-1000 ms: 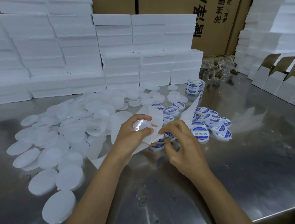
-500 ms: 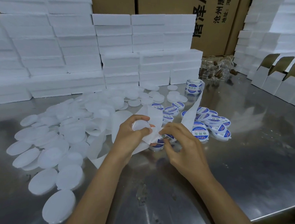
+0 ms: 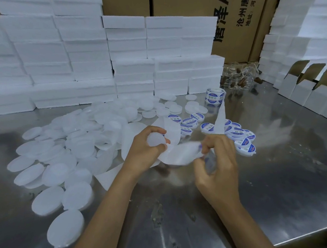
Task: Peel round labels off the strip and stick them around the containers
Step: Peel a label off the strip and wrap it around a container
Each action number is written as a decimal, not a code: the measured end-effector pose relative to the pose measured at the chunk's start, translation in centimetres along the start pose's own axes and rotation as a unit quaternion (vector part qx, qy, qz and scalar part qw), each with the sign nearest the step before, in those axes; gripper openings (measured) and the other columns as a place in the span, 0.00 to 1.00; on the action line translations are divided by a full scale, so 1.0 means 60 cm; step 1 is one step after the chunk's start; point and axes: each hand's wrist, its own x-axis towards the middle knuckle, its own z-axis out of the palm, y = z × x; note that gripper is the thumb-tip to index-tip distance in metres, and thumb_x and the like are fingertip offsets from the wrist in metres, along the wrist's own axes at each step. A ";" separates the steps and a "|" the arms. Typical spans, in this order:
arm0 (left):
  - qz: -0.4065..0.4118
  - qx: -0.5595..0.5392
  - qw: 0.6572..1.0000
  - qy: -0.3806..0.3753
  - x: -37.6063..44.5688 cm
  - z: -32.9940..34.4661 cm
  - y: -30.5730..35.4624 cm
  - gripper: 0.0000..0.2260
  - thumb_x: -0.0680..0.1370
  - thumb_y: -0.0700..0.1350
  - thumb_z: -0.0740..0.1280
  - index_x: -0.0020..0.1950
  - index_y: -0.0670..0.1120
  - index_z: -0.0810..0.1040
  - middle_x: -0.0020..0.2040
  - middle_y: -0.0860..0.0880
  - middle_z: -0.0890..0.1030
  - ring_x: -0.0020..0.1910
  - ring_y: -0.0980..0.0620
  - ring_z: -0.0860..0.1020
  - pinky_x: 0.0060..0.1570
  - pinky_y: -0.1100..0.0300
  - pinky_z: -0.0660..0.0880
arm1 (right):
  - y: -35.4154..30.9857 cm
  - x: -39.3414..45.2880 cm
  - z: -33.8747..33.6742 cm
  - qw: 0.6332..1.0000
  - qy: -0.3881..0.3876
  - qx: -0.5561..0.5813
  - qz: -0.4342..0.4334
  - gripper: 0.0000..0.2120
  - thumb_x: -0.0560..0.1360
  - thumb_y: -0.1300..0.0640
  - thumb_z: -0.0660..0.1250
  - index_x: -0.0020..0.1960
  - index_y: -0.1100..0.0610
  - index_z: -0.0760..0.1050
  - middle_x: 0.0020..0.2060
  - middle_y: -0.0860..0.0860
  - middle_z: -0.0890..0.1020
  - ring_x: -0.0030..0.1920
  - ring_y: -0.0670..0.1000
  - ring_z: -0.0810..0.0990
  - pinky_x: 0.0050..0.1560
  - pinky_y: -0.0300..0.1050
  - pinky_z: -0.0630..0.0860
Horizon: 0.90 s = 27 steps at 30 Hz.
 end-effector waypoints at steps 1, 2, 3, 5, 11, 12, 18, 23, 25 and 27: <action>0.006 0.009 1.000 -0.002 -0.001 -0.001 0.001 0.15 0.74 0.35 0.70 0.52 0.54 0.80 0.47 0.54 0.86 0.55 0.51 0.80 0.61 0.43 0.78 | -0.001 0.000 -0.003 1.000 0.015 -0.001 0.007 0.10 0.64 0.69 0.63 0.42 0.58 0.68 0.41 0.49 0.72 0.45 0.55 0.70 0.46 0.47 0.68; 0.010 0.016 1.000 -0.003 -0.001 -0.002 0.002 0.15 0.74 0.34 0.70 0.52 0.54 0.80 0.47 0.54 0.86 0.55 0.51 0.80 0.62 0.44 0.77 | -0.002 -0.001 -0.005 0.999 0.029 0.004 0.019 0.10 0.66 0.69 0.63 0.43 0.58 0.68 0.41 0.48 0.72 0.44 0.54 0.71 0.46 0.45 0.68; 0.013 0.020 1.000 -0.003 -0.001 -0.003 0.004 0.16 0.73 0.34 0.71 0.53 0.54 0.80 0.48 0.54 0.86 0.55 0.51 0.80 0.62 0.45 0.77 | -0.003 -0.001 -0.007 0.998 0.039 0.019 0.037 0.10 0.68 0.68 0.63 0.44 0.56 0.69 0.42 0.46 0.73 0.45 0.54 0.72 0.47 0.44 0.69; 0.019 0.018 1.000 -0.001 -0.002 -0.007 0.005 0.16 0.73 0.35 0.73 0.54 0.54 0.79 0.49 0.55 0.85 0.54 0.55 0.81 0.61 0.50 0.78 | -0.006 0.000 -0.007 0.992 0.046 0.070 0.092 0.10 0.72 0.66 0.64 0.47 0.53 0.70 0.44 0.45 0.75 0.47 0.53 0.75 0.49 0.43 0.71; -0.006 -0.188 0.980 0.065 0.004 -0.019 0.029 0.06 0.81 0.49 0.66 0.57 0.51 0.77 0.51 0.45 0.85 0.51 0.44 0.85 0.52 0.52 0.82 | -0.011 0.045 0.014 0.934 0.024 0.225 0.276 0.11 0.75 0.67 0.70 0.50 0.53 0.72 0.44 0.49 0.79 0.43 0.53 0.79 0.40 0.37 0.76; -0.027 -0.252 0.965 0.064 0.007 -0.022 0.033 0.08 0.83 0.51 0.63 0.58 0.50 0.77 0.53 0.42 0.84 0.53 0.40 0.84 0.53 0.49 0.81 | -0.014 0.058 0.022 0.924 0.009 0.242 0.295 0.11 0.74 0.66 0.71 0.50 0.54 0.73 0.45 0.51 0.79 0.41 0.52 0.79 0.35 0.35 0.75; -0.050 -0.414 0.909 0.011 0.008 -0.033 0.031 0.28 0.83 0.63 0.52 0.68 0.43 0.75 0.61 0.39 0.83 0.55 0.42 0.84 0.56 0.47 0.79 | -0.056 0.105 0.100 0.904 -0.116 0.296 0.286 0.13 0.72 0.68 0.72 0.48 0.54 0.73 0.47 0.53 0.80 0.39 0.52 0.79 0.42 0.45 0.80; -0.030 -0.398 0.917 -0.017 0.011 -0.030 0.026 0.30 0.82 0.64 0.50 0.70 0.44 0.75 0.61 0.40 0.82 0.54 0.46 0.83 0.52 0.55 0.80 | -0.059 0.087 0.141 0.923 -0.120 0.254 0.265 0.13 0.72 0.64 0.74 0.49 0.52 0.73 0.45 0.43 0.79 0.40 0.51 0.78 0.43 0.42 0.78; -0.025 -0.386 0.922 -0.020 0.011 -0.027 0.026 0.30 0.83 0.64 0.49 0.70 0.44 0.75 0.64 0.40 0.81 0.56 0.46 0.83 0.57 0.53 0.79 | -0.054 0.086 0.143 0.923 -0.113 0.249 0.270 0.13 0.72 0.63 0.74 0.50 0.51 0.73 0.46 0.45 0.80 0.41 0.53 0.79 0.43 0.43 0.78; -0.024 -0.386 0.922 -0.022 0.011 -0.025 0.026 0.29 0.83 0.63 0.50 0.70 0.44 0.75 0.63 0.40 0.81 0.56 0.45 0.82 0.59 0.52 0.77 | -0.052 0.087 0.142 0.923 -0.110 0.247 0.274 0.13 0.72 0.63 0.74 0.50 0.51 0.74 0.47 0.47 0.80 0.43 0.55 0.80 0.44 0.47 0.80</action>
